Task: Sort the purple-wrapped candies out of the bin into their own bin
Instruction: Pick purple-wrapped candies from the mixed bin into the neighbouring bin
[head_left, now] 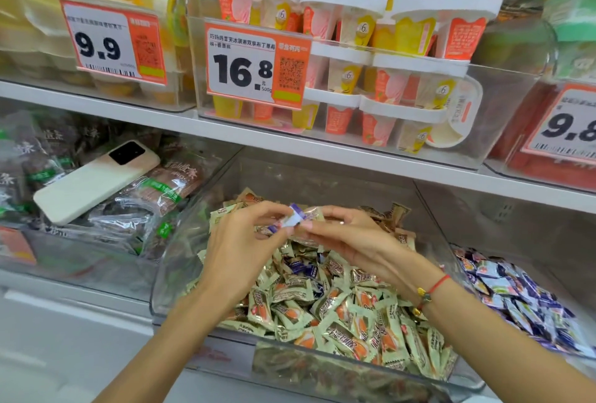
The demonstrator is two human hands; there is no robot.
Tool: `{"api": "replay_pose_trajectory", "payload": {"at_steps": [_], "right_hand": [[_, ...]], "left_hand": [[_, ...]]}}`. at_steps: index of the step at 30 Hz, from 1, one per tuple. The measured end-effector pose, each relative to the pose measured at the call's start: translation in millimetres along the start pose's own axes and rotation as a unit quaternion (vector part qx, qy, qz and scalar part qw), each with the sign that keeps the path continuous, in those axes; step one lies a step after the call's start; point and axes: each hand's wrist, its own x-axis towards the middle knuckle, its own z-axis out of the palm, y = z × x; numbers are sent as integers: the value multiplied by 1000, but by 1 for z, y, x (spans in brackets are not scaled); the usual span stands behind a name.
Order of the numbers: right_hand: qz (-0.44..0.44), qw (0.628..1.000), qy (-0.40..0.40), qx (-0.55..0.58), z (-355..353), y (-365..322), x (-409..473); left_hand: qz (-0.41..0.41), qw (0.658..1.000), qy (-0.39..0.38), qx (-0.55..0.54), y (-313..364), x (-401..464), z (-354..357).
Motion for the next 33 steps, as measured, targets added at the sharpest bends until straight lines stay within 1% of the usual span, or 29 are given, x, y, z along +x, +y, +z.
{"api": "replay_pose_trajectory", "payload": {"at_steps": [1, 2, 3, 4, 5, 6, 7, 8, 9, 10, 11, 12, 13, 14, 15, 16, 20, 23, 24, 25, 26, 29, 33], "right_hand": [[-16, 998, 23, -59, -4, -3, -1], [-40, 980, 71, -183, -10, -7, -3], [-65, 923, 132, -357, -19, -13, -4], [-73, 822, 187, -533, -28, -18, -5], [-71, 717, 218, -659, -35, -20, -4], [-79, 646, 228, -724, -39, -20, -2], [-113, 623, 222, -742, -38, -18, 0], [-159, 631, 189, -736, -32, -15, 2], [-201, 656, 126, -717, -22, -10, 5], [-218, 674, 50, -704, -11, -3, 10], [-200, 675, -22, -709, -4, 6, 17], [-166, 655, -74, -733, 1, 15, 25], [-121, 618, -103, -770, 3, 23, 34], [-88, 577, -117, -804, 1, 30, 41], [-75, 550, -119, -823, -2, 35, 47], [-80, 535, -116, -833, -3, 39, 50], [-182, 489, -95, -848, -3, 39, 47], [-212, 458, -95, -858, -3, 38, 44], [-220, 456, -94, -857, -3, 39, 44], [-228, 462, -90, -852, -4, 40, 44], [-238, 478, -84, -841, -7, 40, 43], [-269, 546, -66, -790, -14, 34, 30], [-280, 642, -41, -712, -16, 26, 3]], "left_hand": [[-5, 1000, 10, 15, -4, 2, -1], [-4, 999, 19, 28, -8, 3, -1], [-1, 999, 27, 37, -10, 3, -1], [4, 999, 31, 42, -12, 3, -1], [11, 998, 31, 49, -13, 2, 0], [17, 998, 28, 56, -14, 2, 1], [22, 998, 23, 61, -15, 2, 1], [24, 997, 18, 66, -16, 2, 2], [24, 997, 16, 68, -16, 2, 2], [22, 997, 15, 68, -17, 2, 1], [16, 998, 18, 65, -17, 3, 1], [10, 998, 22, 65, -17, 2, 0], [3, 997, 29, 69, -16, 2, -2], [-6, 996, 37, 76, -16, 1, -3], [-13, 996, 46, 79, -17, 0, -5], [-19, 996, 52, 75, -18, 0, -6], [-40, 996, 56, 48, -21, 0, -8], [-45, 997, 42, 51, -20, 0, -6], [-47, 997, 38, 56, -20, 0, -5], [-48, 996, 35, 61, -20, 0, -5], [-50, 996, 33, 67, -19, 0, -4], [-51, 995, 25, 78, -19, 2, -3], [-41, 994, -15, 97, -16, 1, -1]]}}
